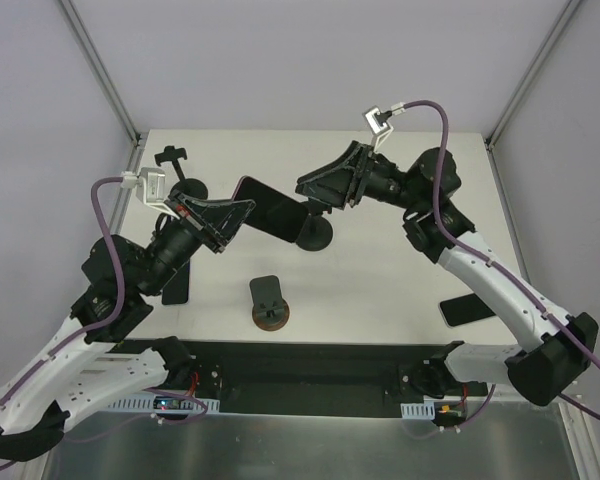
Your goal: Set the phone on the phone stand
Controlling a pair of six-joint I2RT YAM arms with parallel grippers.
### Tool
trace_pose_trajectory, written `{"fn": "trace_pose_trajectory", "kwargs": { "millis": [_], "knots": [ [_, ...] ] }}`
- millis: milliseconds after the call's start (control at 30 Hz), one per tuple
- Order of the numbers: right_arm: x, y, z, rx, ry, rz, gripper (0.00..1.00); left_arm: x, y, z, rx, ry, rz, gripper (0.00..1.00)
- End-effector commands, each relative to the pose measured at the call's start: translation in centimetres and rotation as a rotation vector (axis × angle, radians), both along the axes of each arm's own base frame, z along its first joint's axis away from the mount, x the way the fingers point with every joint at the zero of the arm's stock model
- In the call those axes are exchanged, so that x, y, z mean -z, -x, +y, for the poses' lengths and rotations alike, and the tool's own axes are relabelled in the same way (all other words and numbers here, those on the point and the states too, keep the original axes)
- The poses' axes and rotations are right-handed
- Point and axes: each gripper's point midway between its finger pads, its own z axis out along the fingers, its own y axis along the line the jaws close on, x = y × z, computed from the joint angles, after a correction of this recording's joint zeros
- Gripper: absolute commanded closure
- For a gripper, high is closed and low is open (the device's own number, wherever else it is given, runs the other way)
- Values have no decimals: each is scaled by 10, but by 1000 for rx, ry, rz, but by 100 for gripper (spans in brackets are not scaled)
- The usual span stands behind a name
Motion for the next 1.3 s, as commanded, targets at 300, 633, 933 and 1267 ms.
{"fn": "trace_pose_trajectory", "kwargs": {
  "millis": [300, 633, 933, 1267],
  "knots": [
    [31, 8, -49, 230, 465, -467, 4, 14, 10, 7, 20, -193, 81, 100],
    [50, 32, -53, 83, 529, -605, 4, 7, 5, -41, 195, -355, 61, 100],
    [64, 63, -44, -156, 509, -607, 8, 7, 19, -59, 337, -429, -30, 100],
    [60, 34, -38, 73, 608, -611, 3, 1, 11, -57, 281, -329, 87, 100]
  ]
}}
